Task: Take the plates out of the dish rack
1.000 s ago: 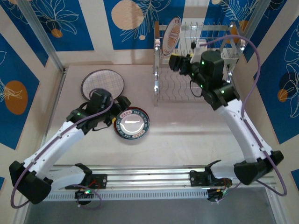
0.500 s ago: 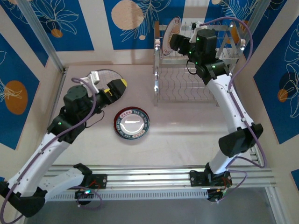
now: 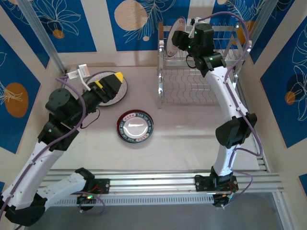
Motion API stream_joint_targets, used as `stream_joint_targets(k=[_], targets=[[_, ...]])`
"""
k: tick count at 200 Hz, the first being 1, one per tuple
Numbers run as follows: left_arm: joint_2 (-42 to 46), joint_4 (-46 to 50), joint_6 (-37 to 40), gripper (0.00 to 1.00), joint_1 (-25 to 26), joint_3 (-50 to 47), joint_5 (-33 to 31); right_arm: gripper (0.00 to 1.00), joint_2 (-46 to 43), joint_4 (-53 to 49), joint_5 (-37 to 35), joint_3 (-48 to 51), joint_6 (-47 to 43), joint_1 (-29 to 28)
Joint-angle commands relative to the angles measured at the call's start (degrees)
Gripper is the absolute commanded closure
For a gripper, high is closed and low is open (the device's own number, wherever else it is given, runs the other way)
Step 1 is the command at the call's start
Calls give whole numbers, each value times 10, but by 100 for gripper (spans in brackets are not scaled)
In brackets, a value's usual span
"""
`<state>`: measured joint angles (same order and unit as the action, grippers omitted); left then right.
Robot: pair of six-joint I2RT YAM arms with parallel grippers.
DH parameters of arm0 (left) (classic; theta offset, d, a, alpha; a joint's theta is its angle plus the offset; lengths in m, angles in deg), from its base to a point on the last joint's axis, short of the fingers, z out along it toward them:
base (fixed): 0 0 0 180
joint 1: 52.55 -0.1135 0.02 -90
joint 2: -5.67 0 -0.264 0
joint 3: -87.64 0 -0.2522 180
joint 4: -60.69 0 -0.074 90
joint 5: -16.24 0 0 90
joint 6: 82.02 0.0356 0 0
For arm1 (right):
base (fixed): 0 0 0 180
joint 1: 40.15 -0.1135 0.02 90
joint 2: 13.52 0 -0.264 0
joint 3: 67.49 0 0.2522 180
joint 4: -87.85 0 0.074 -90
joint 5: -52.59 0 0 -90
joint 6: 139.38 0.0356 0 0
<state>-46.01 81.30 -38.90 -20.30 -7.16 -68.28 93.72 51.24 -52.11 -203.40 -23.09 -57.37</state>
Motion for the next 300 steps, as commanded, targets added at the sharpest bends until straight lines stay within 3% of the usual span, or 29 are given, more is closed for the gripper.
stream_joint_targets(k=[1,57,113,227,300], targets=[[10,-7,27,0,-6,29,-13,47,11,-17,4,-34,12,5],[9,-1,40,0,-6,45,-29,70,38,-34,5,-76,20,4],[9,-3,39,0,-6,43,-27,83,54,-69,-26,-118,20,-2],[10,-10,36,0,-6,39,-18,100,52,-117,-158,-180,-2,-28],[5,-24,24,0,-6,36,-6,100,11,-114,-193,-173,-18,-28]])
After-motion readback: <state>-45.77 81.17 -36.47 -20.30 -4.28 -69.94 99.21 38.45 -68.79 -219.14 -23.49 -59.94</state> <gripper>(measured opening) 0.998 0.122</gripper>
